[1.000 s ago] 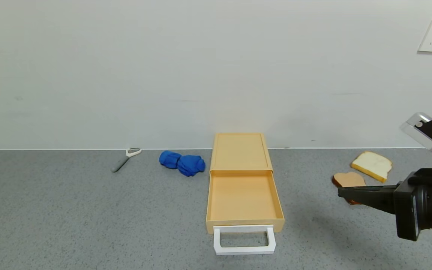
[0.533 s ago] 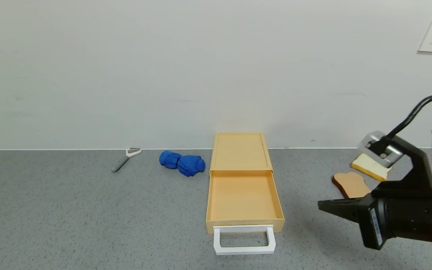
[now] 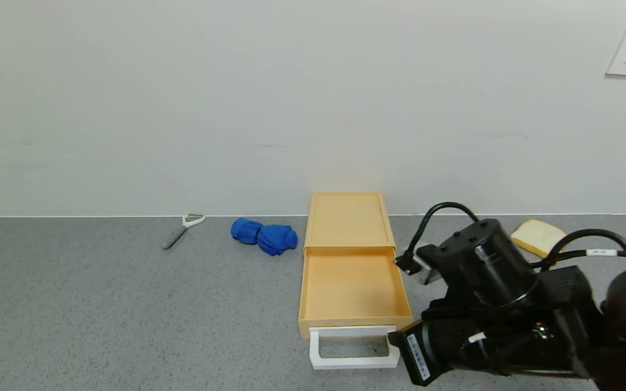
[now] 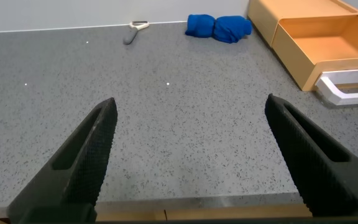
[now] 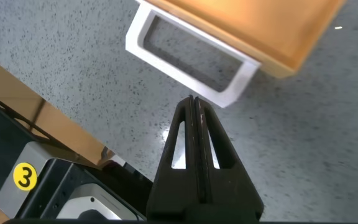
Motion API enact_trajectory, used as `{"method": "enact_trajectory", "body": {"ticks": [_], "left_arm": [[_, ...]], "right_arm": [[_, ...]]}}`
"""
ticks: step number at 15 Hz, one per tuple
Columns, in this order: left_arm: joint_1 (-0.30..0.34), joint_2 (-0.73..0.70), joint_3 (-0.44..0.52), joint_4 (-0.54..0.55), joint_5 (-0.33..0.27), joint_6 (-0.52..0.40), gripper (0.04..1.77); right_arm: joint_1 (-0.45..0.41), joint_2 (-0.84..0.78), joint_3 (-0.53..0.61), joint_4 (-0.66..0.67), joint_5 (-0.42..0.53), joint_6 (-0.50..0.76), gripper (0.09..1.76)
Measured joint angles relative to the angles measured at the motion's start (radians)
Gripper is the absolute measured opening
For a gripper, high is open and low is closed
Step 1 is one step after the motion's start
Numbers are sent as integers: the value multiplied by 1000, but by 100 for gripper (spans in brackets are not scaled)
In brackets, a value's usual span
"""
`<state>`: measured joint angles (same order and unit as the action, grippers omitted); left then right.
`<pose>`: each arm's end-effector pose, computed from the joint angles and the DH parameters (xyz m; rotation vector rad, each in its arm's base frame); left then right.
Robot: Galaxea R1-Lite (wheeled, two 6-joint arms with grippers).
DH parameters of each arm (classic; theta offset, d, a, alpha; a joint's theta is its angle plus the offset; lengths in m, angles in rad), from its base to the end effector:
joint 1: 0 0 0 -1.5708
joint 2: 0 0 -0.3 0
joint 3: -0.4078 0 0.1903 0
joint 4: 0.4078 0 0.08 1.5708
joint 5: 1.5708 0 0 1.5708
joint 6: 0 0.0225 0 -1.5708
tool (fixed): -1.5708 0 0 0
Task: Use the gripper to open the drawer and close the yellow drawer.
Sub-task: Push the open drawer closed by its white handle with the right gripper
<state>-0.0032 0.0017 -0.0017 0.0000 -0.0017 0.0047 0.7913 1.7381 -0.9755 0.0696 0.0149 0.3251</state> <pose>-0.0228 0.0000 0.0760 0.0047 0.0000 -0.0049 0.2088 0.2118 0.1539 -0.0312 0.8984 0.6172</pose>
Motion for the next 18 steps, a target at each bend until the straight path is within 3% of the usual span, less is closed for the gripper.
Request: {"method": "enact_trajectory", "body": {"ticks": [9,18], "left_arm": [[0,0,0,0,0,0,172],[0,0,0,0,0,0,172]], "right_arm": [[61,281,-207,10,-31,18,12],[61,401,-312,29,-70,43,12]]}}
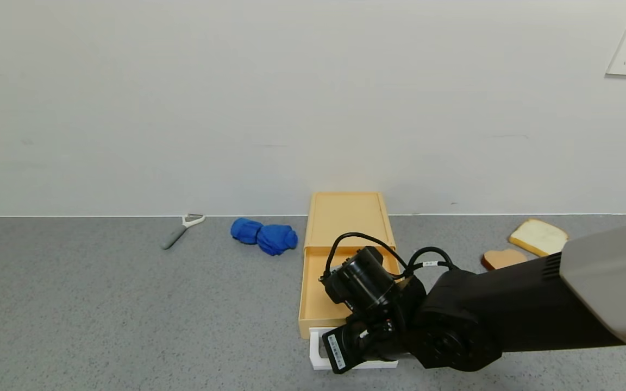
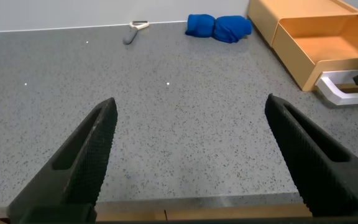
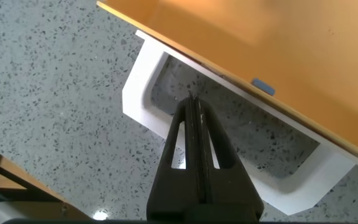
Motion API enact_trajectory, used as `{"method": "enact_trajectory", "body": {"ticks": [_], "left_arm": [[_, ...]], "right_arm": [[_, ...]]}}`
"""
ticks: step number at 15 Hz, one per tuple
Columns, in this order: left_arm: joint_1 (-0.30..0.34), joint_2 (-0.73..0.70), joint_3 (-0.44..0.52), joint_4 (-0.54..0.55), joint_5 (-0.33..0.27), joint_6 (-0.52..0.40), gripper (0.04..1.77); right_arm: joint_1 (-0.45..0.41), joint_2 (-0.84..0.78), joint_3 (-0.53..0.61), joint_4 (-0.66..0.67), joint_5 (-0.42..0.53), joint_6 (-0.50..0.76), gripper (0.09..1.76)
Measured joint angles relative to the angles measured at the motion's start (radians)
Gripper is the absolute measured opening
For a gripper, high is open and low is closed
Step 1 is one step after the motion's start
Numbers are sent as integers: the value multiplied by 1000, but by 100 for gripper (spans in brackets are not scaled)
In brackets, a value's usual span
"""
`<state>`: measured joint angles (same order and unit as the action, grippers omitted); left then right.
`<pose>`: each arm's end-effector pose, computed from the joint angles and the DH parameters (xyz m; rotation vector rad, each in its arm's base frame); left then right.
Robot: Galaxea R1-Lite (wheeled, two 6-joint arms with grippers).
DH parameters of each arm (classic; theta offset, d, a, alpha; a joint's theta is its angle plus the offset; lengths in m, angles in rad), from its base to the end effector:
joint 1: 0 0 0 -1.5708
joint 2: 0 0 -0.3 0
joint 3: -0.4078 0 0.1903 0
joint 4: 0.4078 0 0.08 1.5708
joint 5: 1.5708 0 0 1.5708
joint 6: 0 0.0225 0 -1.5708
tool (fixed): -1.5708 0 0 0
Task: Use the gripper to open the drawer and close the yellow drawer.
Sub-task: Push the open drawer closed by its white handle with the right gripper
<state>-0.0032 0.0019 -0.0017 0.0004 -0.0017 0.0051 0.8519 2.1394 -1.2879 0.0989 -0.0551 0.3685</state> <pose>-0.0228 0.0000 0.0759 0.0051 0.0006 -0.0049 0.2597 0.2949 0.0877 -0.0991 0.9875 0.5571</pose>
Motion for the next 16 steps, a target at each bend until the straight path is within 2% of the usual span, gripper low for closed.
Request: {"method": "enact_trajectory", "body": {"ticks": [16], "left_arm": [[0,0,0,0,0,0,172]], "right_arm": [[-37,36,-83,8,-29,-4,12]]}}
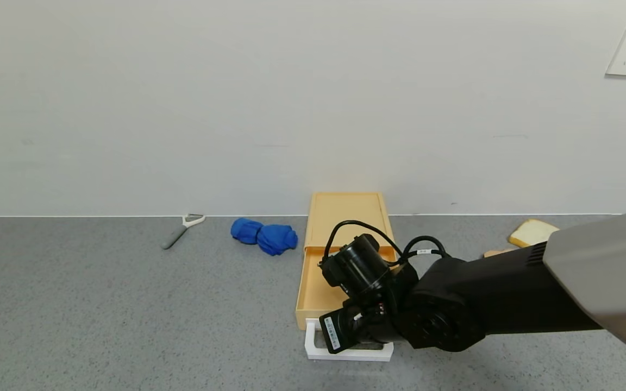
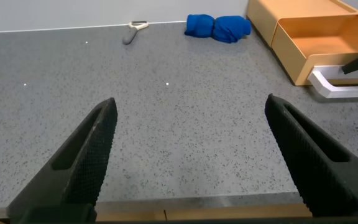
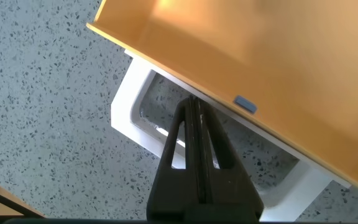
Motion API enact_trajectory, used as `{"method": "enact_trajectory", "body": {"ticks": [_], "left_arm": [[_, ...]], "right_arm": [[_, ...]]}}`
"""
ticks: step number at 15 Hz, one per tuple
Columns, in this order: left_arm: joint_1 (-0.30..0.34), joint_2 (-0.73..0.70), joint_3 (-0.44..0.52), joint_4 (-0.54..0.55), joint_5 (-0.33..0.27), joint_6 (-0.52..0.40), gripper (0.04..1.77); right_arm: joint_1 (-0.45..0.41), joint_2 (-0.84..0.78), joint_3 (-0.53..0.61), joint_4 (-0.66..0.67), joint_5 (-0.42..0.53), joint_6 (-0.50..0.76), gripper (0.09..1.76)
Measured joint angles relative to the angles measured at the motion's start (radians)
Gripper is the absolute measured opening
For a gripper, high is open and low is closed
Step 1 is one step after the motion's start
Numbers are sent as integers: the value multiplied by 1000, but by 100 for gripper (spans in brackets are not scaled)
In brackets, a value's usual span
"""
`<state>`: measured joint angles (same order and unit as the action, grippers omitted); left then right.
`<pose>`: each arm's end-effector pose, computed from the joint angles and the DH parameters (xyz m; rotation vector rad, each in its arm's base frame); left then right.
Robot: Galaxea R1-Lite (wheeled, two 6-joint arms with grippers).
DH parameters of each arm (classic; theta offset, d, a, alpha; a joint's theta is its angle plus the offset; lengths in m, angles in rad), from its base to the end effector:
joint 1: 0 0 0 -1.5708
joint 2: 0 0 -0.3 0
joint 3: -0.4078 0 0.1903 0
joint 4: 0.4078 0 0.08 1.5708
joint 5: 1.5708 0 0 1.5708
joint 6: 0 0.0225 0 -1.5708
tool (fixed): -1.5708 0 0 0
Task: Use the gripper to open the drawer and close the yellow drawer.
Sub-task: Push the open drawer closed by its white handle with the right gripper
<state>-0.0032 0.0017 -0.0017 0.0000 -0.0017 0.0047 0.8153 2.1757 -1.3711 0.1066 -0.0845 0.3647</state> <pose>-0.0228 0.0000 0.0760 0.0047 0.0000 -0.0049 0.2817 0.2963 0.0923 -0.0757 0.9401 0.5116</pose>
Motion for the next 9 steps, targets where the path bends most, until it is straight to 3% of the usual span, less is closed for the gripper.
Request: {"method": "enact_trajectory", "body": {"ticks": [9], "left_arm": [[0,0,0,0,0,0,172]], "right_arm": [[-36,7,-82,119,-2,-4,12]]}}
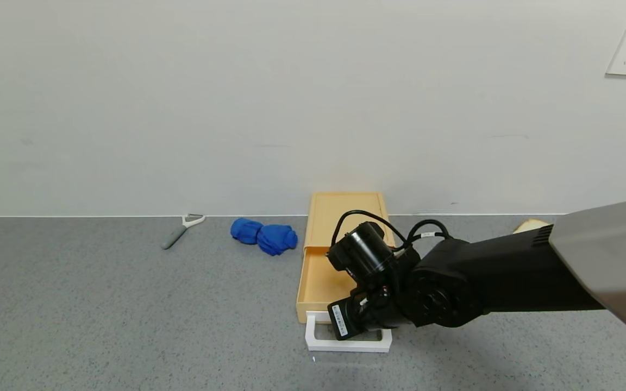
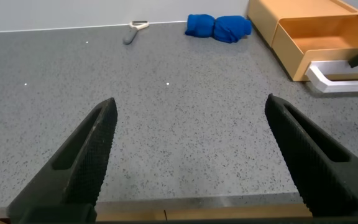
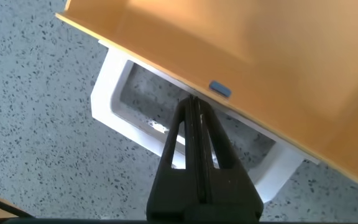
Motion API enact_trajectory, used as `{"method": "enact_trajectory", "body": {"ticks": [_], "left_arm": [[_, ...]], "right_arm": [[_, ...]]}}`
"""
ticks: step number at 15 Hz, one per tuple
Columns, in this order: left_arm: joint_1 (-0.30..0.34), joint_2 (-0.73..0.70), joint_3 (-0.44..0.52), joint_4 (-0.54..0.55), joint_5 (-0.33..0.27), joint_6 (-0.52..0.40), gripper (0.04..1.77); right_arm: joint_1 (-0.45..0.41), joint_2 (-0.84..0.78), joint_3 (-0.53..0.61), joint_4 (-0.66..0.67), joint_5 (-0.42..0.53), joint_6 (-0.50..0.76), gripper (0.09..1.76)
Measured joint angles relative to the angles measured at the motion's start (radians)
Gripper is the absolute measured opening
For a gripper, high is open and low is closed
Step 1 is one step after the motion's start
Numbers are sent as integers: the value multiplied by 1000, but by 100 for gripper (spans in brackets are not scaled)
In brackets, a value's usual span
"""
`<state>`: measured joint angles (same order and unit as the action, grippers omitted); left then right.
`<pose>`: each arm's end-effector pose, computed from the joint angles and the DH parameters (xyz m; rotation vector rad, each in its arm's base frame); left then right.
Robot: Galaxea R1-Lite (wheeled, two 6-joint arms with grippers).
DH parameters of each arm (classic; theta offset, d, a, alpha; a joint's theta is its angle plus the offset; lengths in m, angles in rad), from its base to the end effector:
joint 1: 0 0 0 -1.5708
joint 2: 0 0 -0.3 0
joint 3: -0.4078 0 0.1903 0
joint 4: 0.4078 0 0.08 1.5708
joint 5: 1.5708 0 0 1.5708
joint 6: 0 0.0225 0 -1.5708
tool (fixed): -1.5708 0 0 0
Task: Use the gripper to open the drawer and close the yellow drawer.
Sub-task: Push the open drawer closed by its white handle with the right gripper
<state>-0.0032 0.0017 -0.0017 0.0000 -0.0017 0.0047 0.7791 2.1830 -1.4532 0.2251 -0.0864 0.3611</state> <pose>-0.0228 0.0000 0.0760 0.0047 0.0000 -0.0049 0.2946 0.2882 0.1017 -0.0831 0.9762 0.4659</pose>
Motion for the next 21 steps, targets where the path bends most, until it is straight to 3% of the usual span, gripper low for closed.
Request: {"method": "enact_trajectory", "body": {"ticks": [4,21], "left_arm": [[0,0,0,0,0,0,172],[0,0,0,0,0,0,172]], "right_arm": [[-5,6,-20,5,-56,-4,12],[-85,74,-162,-9,-67,-46,12]]}}
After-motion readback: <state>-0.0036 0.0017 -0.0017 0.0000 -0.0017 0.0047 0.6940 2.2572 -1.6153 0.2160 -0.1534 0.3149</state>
